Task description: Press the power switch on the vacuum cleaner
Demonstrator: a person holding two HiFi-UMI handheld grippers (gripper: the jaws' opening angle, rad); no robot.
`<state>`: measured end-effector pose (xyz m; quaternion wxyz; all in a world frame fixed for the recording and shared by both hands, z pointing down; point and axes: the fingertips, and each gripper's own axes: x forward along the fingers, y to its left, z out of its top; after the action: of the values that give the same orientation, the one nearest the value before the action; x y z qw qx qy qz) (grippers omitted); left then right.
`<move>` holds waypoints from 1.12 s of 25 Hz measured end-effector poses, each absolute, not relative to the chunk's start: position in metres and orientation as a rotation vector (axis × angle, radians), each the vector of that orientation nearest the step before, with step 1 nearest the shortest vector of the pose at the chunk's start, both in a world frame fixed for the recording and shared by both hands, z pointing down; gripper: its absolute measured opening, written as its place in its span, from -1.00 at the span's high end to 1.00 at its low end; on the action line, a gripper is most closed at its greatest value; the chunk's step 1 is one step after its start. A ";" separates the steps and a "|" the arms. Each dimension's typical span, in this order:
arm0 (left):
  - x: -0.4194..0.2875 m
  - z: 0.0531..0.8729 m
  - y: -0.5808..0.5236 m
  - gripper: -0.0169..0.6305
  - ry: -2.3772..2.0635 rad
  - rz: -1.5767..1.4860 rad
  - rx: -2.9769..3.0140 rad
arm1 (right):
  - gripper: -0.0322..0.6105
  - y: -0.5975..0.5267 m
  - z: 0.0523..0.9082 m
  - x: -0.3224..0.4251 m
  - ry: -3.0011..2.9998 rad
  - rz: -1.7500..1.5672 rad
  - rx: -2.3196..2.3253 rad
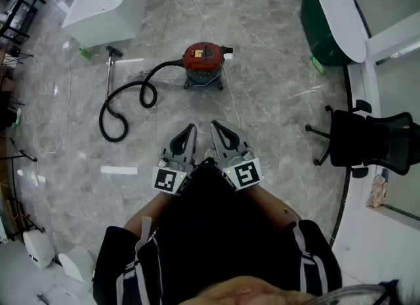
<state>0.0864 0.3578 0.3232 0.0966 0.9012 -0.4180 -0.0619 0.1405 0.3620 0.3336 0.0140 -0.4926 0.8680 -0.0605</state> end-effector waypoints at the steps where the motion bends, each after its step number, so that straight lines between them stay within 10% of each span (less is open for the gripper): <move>1: 0.085 0.326 0.359 0.89 -1.243 -0.175 2.669 | 0.84 0.363 0.334 0.140 2.704 -0.190 -1.533; 28: 0.070 0.347 0.328 0.89 -1.333 -0.142 2.563 | 0.84 0.331 0.358 0.168 2.582 -0.392 -1.566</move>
<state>0.0704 0.3276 0.3475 0.1246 0.8792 -0.4572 -0.0489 0.1684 0.3311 0.3578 0.0482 -0.5137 0.8469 -0.1285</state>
